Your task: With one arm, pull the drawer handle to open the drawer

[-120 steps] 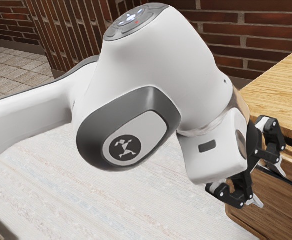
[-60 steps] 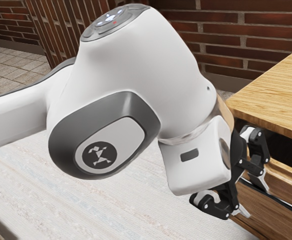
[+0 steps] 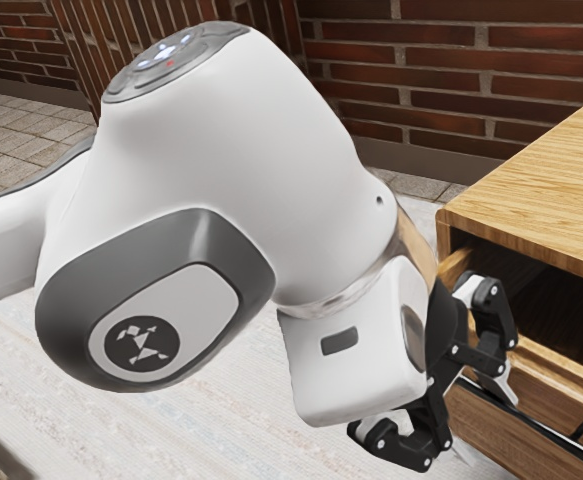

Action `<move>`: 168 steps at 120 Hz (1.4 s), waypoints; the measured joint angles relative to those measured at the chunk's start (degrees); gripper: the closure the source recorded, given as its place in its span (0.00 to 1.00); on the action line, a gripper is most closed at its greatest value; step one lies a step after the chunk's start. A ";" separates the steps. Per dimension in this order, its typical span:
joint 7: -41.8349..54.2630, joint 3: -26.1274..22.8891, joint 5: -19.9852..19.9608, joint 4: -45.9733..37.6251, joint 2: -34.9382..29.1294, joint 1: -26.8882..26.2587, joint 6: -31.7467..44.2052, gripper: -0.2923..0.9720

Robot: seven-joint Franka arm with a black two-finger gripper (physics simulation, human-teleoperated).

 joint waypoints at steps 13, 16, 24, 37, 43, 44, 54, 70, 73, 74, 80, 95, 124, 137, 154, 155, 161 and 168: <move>-0.18 0.17 -0.43 -1.03 -0.68 -0.35 -0.05 0.53; -0.22 0.18 -0.54 -1.27 -0.83 -0.45 -0.06 0.52; -0.36 0.47 -0.76 -1.81 -1.30 -0.96 -0.07 0.51; -0.62 1.53 -0.94 -2.81 -2.46 -2.38 -0.08 0.53; -0.75 1.64 -0.97 -3.63 -3.28 -2.52 -0.06 0.53; -0.77 1.65 -0.98 -3.75 -3.40 -2.54 -0.06 0.53; -0.99 1.69 -1.08 -4.77 -4.49 -2.64 -0.06 0.53; -1.33 1.70 -1.33 -6.02 -5.97 -2.75 -0.07 0.52; -1.39 1.70 -1.42 -6.30 -6.27 -2.76 -0.07 0.53; -1.41 1.70 -1.44 -6.38 -6.38 -2.76 -0.07 0.53; -1.52 1.70 -1.67 -6.96 -7.07 -2.83 -0.06 0.54; -1.82 1.70 -2.22 -8.78 -8.78 -2.87 -0.04 0.52; -2.33 1.69 -3.65 -10.98 -11.33 -2.91 -0.23 0.52; -2.53 1.69 -4.59 -11.11 -12.72 -3.15 -0.95 0.53; -2.78 1.70 -6.10 -11.49 -14.15 -3.13 -2.43 0.54; -2.80 1.68 -6.18 -11.56 -14.24 -3.13 -2.52 0.54; -2.92 1.68 -6.77 -11.96 -14.83 -3.12 -3.01 0.53; -3.06 1.69 -7.59 -12.45 -15.57 -3.10 -3.62 0.52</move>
